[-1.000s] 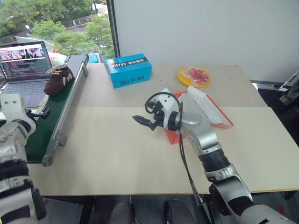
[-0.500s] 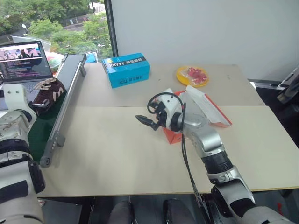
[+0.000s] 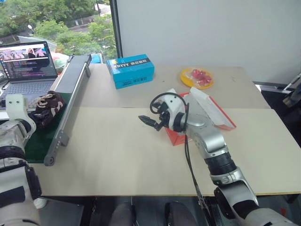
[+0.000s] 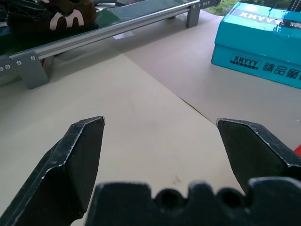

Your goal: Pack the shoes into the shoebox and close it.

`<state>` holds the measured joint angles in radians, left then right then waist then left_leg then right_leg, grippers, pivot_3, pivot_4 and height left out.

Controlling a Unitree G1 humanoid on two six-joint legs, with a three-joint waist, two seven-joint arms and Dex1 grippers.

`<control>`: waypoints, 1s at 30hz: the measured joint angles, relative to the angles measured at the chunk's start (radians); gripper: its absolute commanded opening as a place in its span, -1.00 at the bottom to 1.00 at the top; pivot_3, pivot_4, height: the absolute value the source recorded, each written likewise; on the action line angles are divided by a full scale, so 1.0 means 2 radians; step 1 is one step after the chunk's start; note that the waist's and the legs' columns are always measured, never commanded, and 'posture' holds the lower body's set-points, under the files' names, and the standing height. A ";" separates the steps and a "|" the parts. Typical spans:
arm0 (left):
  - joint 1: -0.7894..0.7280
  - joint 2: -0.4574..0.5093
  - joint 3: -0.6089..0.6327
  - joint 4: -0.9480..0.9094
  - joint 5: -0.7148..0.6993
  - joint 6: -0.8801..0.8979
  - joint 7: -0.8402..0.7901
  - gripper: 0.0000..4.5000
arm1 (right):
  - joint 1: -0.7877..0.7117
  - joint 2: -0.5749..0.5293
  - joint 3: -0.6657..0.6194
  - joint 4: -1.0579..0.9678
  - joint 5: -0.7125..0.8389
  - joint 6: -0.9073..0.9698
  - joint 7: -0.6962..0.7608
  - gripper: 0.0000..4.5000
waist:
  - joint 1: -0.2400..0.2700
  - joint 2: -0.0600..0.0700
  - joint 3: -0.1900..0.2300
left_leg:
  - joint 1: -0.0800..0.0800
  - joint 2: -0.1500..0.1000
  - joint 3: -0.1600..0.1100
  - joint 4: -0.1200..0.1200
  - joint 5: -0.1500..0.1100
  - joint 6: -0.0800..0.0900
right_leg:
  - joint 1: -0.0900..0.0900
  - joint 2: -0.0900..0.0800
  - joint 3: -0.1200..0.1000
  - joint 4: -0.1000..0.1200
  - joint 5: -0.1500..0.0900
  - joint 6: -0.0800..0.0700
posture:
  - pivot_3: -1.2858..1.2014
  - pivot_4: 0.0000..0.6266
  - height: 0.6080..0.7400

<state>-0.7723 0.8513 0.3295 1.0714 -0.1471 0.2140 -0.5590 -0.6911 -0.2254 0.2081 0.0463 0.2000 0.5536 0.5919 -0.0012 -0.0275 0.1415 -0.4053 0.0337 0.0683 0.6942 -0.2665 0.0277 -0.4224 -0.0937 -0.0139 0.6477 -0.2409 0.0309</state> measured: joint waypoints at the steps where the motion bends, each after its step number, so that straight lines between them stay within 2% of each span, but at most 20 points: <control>1: 0.005 -0.002 0.002 -0.011 -0.004 0.004 -0.002 -0.28 | 0.000 0.000 0.000 -0.001 0.000 0.000 -0.001 1.00 | 0.002 0.000 0.000 | 0.000 0.000 0.000 0.000 0.000 0.000 | 0.000 0.000 0.000 0.000 0.000 0.000 | 0.03 -0.52 1.00; 4: 0.022 -0.010 0.009 -0.043 -0.016 0.018 -0.011 -0.72 | 0.000 0.000 0.000 -0.007 0.000 0.002 -0.002 1.00 | 0.008 0.000 0.000 | 0.000 0.000 -0.001 0.000 0.000 0.000 | 0.000 0.000 0.000 0.000 0.000 0.000 | 0.03 -0.52 1.00; 7: 0.034 -0.017 0.018 -0.070 -0.027 0.039 -0.011 -0.98 | 0.000 0.000 0.000 -0.008 0.000 0.003 -0.002 1.00 | 0.013 0.000 0.000 | 0.000 -0.001 -0.001 0.000 0.000 0.001 | 0.001 -0.001 -0.001 0.000 0.000 0.000 | 0.03 -0.52 1.00; 16: 0.059 -0.065 0.052 -0.181 -0.058 0.100 0.046 -0.99 | 0.000 0.000 0.000 -0.008 0.000 0.004 -0.003 1.00 | 0.021 0.000 0.000 | -0.002 -0.001 -0.003 0.000 0.001 0.001 | 0.000 -0.001 -0.002 0.000 0.000 0.000 | 0.03 -0.52 1.00; 19: 0.063 -0.094 0.059 -0.275 -0.099 0.159 0.054 -0.99 | 0.000 0.006 -0.015 -0.009 0.012 0.017 -0.004 1.00 | 0.019 -0.002 0.001 | -0.005 0.000 -0.004 0.001 0.001 0.000 | -0.001 0.000 -0.003 0.000 0.000 0.000 | 0.03 -0.52 1.00; 21: 0.058 -0.111 0.061 -0.356 -0.140 0.208 0.059 -0.99 | -0.001 0.025 -0.054 -0.013 0.046 0.047 -0.020 1.00 | 0.012 -0.004 0.002 | -0.006 0.000 -0.004 0.001 0.001 0.000 | -0.001 0.000 -0.003 0.000 0.001 0.001 | 0.03 -0.52 1.00; 24: 0.024 -0.154 0.056 -0.478 -0.202 0.272 0.082 -0.99 | -0.031 0.077 -0.178 -0.012 0.143 0.124 -0.091 1.00 | 0.005 -0.004 0.002 | -0.005 0.000 -0.004 0.001 0.002 -0.002 | -0.001 -0.001 -0.001 0.000 0.001 0.001 | 0.03 -0.52 1.00; 27: 0.008 -0.193 0.029 -0.531 -0.221 0.294 0.097 -0.99 | -0.061 0.091 -0.249 -0.010 0.201 0.161 -0.141 1.00 | 0.000 -0.004 0.002 | -0.003 0.000 -0.004 0.000 0.001 0.000 | 0.000 -0.001 -0.001 0.000 0.001 0.001 | 0.03 -0.52 1.00; 30: 0.006 -0.239 -0.014 -0.544 -0.226 0.311 0.105 -0.99 | -0.077 0.102 -0.303 0.002 0.241 0.188 -0.189 1.00 | -0.003 -0.004 0.002 | -0.003 0.000 -0.004 0.000 0.001 0.000 | -0.001 0.000 0.000 0.000 0.001 0.001 | 0.03 -0.52 1.00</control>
<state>-0.7596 0.3730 0.3020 -0.0176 -0.5982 0.8352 -0.3497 -0.8444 -0.0211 -0.3982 0.0502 0.6827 0.9290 0.2136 -0.0072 -0.0355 0.1464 -0.4116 0.0330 0.0611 0.6936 -0.2639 0.0276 -0.4238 -0.0932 -0.0145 0.6477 -0.2384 0.0320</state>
